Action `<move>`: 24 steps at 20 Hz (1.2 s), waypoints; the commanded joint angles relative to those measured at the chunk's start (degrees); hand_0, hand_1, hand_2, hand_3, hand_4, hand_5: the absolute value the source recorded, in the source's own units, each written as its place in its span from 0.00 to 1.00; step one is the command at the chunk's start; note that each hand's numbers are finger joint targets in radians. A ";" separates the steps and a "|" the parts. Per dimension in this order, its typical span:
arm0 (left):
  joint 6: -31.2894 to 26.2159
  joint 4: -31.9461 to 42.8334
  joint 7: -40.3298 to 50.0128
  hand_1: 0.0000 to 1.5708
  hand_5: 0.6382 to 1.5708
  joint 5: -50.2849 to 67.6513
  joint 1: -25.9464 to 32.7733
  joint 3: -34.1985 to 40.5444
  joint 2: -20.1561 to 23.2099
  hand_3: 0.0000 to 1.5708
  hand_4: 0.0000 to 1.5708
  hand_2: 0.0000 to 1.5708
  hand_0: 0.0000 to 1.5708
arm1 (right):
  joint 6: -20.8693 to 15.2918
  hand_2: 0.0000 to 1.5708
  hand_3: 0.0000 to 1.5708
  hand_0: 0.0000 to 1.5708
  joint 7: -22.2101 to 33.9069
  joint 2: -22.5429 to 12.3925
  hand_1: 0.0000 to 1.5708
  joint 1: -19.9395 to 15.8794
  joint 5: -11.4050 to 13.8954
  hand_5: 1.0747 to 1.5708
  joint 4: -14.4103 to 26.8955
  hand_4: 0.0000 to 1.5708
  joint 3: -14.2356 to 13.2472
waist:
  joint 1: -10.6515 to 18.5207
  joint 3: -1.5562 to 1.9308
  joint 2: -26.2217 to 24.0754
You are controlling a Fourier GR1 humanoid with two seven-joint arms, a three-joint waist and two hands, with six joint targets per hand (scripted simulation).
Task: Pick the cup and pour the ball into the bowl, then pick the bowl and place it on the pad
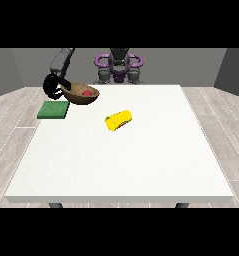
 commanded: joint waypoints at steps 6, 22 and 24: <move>-0.95 6.36 -11.13 0.00 0.99 -3.43 3.92 2.39 2.70 0.00 0.46 0.00 0.00 | 6.24 1.00 1.00 1.00 -1.66 -7.74 1.00 0.04 0.89 1.00 -2.56 0.62 -0.26 | -3.75 0.04 4.65; 3.88 -10.51 -3.31 0.00 0.99 5.79 0.42 6.02 5.27 0.00 0.44 0.00 0.00 | 19.52 1.00 0.00 1.00 -22.71 -24.85 1.00 -4.73 -3.03 1.00 20.80 0.62 -12.50 | -0.67 0.23 19.56; 2.91 -14.37 -3.18 0.00 0.98 5.69 4.41 5.15 3.29 0.00 0.44 0.00 0.00 | 18.58 1.00 0.00 1.00 -24.67 -24.62 1.00 -3.51 -2.01 1.00 23.59 0.63 -12.38 | 1.17 0.22 18.33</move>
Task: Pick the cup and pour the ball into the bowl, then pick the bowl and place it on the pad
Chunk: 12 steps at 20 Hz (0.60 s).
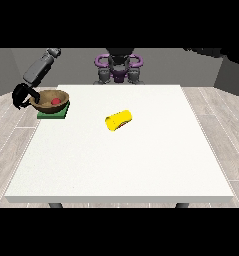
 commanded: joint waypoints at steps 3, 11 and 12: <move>2.57 -7.30 4.25 0.00 0.99 2.23 3.42 -0.16 -1.75 0.00 0.44 0.00 0.00 | 2.15 1.00 0.00 1.00 -2.69 -1.32 1.00 -1.44 0.96 1.00 5.78 0.62 0.10 | 0.07 -0.01 -1.26; -0.45 -3.97 5.43 0.00 0.98 4.86 3.41 0.04 0.33 0.00 0.43 0.00 0.00 | -0.10 1.00 0.56 1.00 -3.64 2.96 1.00 0.80 4.25 0.99 7.09 0.63 3.63 | 1.04 -0.11 -3.73; 1.20 -4.26 6.28 0.00 0.98 4.77 3.22 -0.34 -0.17 0.00 0.42 0.00 0.00 | 0.40 1.00 0.67 1.00 -2.51 3.58 1.00 0.63 4.59 0.98 7.32 0.63 4.31 | 0.49 -0.11 -5.39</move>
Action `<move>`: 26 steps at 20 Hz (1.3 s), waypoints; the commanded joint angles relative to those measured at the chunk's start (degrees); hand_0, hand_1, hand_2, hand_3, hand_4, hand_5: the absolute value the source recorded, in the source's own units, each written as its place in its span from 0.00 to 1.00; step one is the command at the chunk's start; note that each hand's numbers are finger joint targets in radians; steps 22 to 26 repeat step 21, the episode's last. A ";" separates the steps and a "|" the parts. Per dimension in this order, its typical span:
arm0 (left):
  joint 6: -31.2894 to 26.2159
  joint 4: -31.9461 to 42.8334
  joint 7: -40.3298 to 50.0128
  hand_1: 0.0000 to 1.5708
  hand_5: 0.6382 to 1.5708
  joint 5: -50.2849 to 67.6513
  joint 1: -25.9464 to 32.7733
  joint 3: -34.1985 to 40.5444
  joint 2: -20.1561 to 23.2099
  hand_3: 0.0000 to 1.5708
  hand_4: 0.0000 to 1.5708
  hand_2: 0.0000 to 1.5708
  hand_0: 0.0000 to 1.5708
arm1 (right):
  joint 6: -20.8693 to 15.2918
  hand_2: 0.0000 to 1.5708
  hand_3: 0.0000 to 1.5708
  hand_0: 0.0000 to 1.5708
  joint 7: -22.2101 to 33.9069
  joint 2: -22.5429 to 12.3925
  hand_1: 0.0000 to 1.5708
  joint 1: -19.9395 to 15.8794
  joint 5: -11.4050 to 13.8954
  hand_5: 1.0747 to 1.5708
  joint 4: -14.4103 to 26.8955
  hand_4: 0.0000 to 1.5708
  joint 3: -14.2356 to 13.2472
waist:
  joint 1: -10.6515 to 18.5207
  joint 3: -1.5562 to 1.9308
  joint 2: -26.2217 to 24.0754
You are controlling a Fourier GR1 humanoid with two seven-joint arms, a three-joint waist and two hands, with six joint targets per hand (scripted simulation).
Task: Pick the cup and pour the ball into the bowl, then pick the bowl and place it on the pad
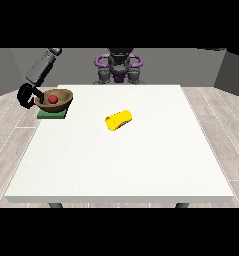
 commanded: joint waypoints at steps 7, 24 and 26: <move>-1.65 5.76 2.37 0.00 0.97 0.16 0.37 -0.64 3.07 0.00 0.42 0.00 0.00 | -1.07 1.00 0.87 1.00 10.87 -1.95 1.00 -1.80 -3.59 0.98 3.18 0.40 -3.06 | -1.23 -0.04 -6.21; 4.98 1.14 10.30 0.00 1.00 -0.48 2.46 -10.06 -6.39 0.00 0.63 0.00 0.00 | 3.10 0.00 0.00 0.00 17.01 -1.08 0.00 -8.00 -1.12 0.29 -1.78 0.45 2.00 | -4.81 -0.27 -25.10; 4.98 1.14 10.30 0.00 1.00 -0.48 2.46 -10.06 -6.39 0.00 0.63 0.00 0.00 | 3.10 0.00 0.00 0.00 17.01 -1.08 0.00 -8.00 -1.12 0.29 -1.78 0.45 2.00 | -4.81 -0.27 -25.10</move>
